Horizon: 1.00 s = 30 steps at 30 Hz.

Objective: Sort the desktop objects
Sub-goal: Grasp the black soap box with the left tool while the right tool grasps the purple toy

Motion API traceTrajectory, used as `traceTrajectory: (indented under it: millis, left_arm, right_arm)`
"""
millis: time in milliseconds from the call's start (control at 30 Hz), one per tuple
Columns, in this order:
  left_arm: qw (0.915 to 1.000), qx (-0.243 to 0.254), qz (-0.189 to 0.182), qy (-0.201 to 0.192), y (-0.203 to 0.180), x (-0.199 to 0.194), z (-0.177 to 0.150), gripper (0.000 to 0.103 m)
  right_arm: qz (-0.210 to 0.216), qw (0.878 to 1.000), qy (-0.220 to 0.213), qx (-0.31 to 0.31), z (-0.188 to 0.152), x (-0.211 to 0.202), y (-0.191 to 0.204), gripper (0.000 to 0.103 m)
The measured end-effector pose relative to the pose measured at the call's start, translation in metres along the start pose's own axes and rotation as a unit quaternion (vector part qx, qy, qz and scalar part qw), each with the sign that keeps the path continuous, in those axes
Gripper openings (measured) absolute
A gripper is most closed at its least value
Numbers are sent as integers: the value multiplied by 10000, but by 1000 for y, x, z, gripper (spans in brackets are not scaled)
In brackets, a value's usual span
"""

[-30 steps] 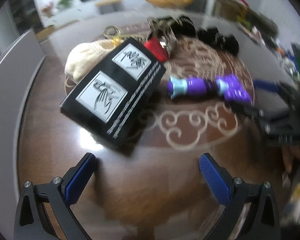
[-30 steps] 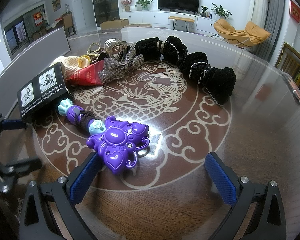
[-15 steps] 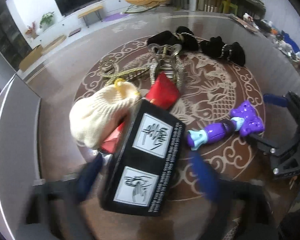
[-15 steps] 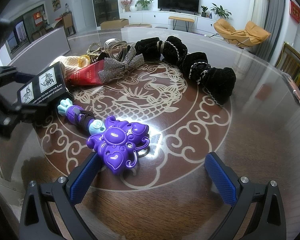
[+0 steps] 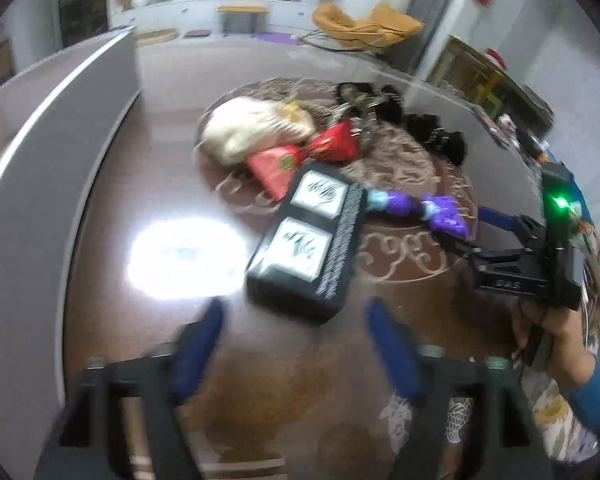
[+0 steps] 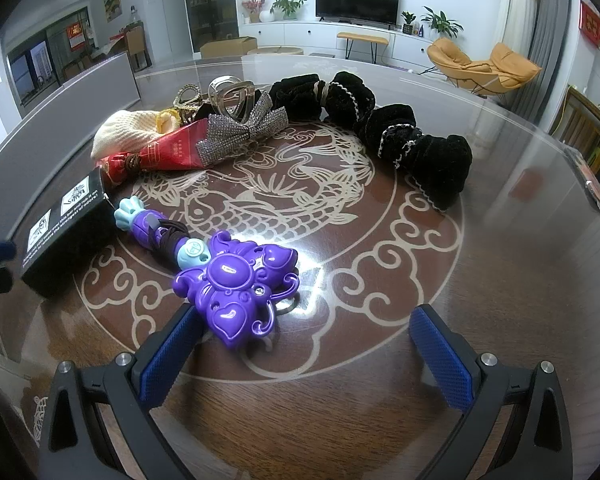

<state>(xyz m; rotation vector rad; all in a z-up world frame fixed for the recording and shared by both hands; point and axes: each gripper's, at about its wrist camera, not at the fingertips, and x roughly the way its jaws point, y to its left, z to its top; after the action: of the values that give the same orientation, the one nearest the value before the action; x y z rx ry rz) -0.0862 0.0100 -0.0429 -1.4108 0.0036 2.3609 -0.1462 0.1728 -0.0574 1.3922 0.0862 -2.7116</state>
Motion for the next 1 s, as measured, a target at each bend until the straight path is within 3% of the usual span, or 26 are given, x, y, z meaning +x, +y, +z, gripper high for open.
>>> traceTrajectory:
  millis: [100, 233, 367, 467, 533, 567, 667, 733, 800, 867, 933, 1000]
  left_arm:
    - [9983, 562, 62, -132, -19, 6, 16, 102]
    - [9923, 1098, 489, 308, -29, 45, 37, 102]
    - [9886, 1197, 624, 672, -31, 78, 42, 103]
    - [9904, 1133, 525, 588, -35, 84, 42, 103]
    - [9901, 1229, 465, 484, -40, 79, 40, 80]
    - [9900, 1258, 479, 419, -41, 74, 39, 57]
    - [9896, 1308, 524, 282, -43, 57, 28, 58]
    - [9909, 1219, 519, 259, -40, 49, 18, 58]
    - [9939, 988, 428, 241, -32, 40, 9, 58]
    - [9965, 735, 358, 179, -22, 30, 0, 58]
    - [9979, 542, 346, 69, -15, 16, -7, 58]
    - [9983, 446, 381, -39, -11, 4, -13, 58]
  right_arm:
    - [1, 10000, 0, 0, 0, 0, 0, 103]
    - [1, 10000, 0, 0, 0, 0, 0, 103]
    - [1, 10000, 1, 0, 0, 0, 0, 103]
    - [71, 9999, 57, -67, 0, 1, 0, 103]
    - [352, 9983, 286, -366, -1, -3, 1, 103]
    - [557, 9963, 335, -554, 0, -7, 0, 103]
    - [887, 9855, 246, -1427, 8, -23, 9, 103]
    - [905, 9724, 146, -2145, 21, -30, 22, 103]
    - [1179, 9557, 241, -2685, 36, -24, 38, 103]
    - [1358, 9445, 472, -2954, 47, -10, 52, 94]
    - [1498, 9326, 839, -3175, 53, 9, 65, 65]
    - [1512, 9268, 1103, -3256, 55, 19, 70, 55]
